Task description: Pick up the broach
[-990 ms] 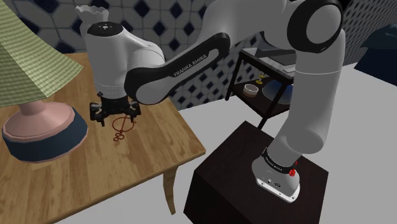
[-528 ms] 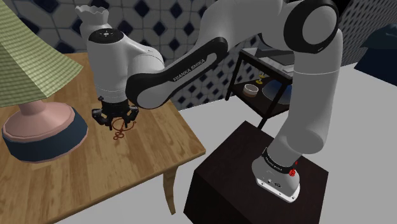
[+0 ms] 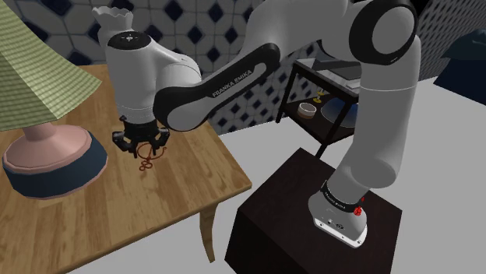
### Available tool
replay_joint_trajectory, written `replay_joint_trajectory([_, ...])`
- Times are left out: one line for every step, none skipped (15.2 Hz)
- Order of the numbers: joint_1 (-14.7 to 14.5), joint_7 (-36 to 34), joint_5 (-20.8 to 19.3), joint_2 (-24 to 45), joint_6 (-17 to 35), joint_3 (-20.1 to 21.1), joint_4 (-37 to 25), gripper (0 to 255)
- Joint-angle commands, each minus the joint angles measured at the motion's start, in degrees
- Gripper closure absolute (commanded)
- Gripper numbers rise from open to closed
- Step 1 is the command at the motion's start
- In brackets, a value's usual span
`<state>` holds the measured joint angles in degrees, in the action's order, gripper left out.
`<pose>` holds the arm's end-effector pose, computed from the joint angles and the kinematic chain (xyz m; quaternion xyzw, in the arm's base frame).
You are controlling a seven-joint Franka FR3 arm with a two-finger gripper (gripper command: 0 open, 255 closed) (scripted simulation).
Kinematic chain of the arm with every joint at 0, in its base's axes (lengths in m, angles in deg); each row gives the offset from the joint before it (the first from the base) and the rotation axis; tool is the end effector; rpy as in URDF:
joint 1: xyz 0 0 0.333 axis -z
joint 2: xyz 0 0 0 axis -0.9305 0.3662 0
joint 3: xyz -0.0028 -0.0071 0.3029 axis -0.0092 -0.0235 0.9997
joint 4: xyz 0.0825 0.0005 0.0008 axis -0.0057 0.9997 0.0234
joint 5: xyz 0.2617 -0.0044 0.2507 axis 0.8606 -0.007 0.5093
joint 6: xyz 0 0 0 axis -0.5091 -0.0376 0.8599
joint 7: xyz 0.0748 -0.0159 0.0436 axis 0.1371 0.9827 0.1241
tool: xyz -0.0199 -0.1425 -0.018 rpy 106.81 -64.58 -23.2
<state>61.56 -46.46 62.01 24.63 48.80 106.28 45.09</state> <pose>0.4724 0.4004 0.3293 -0.9739 0.2076 -0.0893 0.0213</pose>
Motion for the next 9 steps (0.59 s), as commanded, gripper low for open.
replay_joint_trajectory([0.2, 0.6, 0.7, -0.7, -1.0, 0.4, -0.5, 255])
replay_joint_trajectory([0.4, 0.9, 1.1, -1.0, -1.6, 0.6, -0.8, 255])
replay_joint_trajectory([0.5, 1.2, 1.5, -1.4, -2.1, 0.8, -1.1, 255])
replay_joint_trajectory([0.6, 1.5, 1.9, -1.7, -2.7, 1.0, -1.4, 255])
replay_joint_trajectory([0.7, 1.8, 2.2, -2.1, -3.3, 1.1, -1.8, 255])
replay_joint_trajectory([0.8, 2.1, 2.6, -2.4, -3.9, 1.3, -2.1, 255])
replay_joint_trajectory([0.9, 2.3, 3.0, -2.8, -4.5, 1.5, -2.5, 255])
replay_joint_trajectory([1.0, 2.6, 3.3, -3.1, -5.1, 1.6, -2.9, 255])
replay_joint_trajectory([1.1, 2.9, 3.6, -3.4, -5.7, 1.8, -3.3, 255])
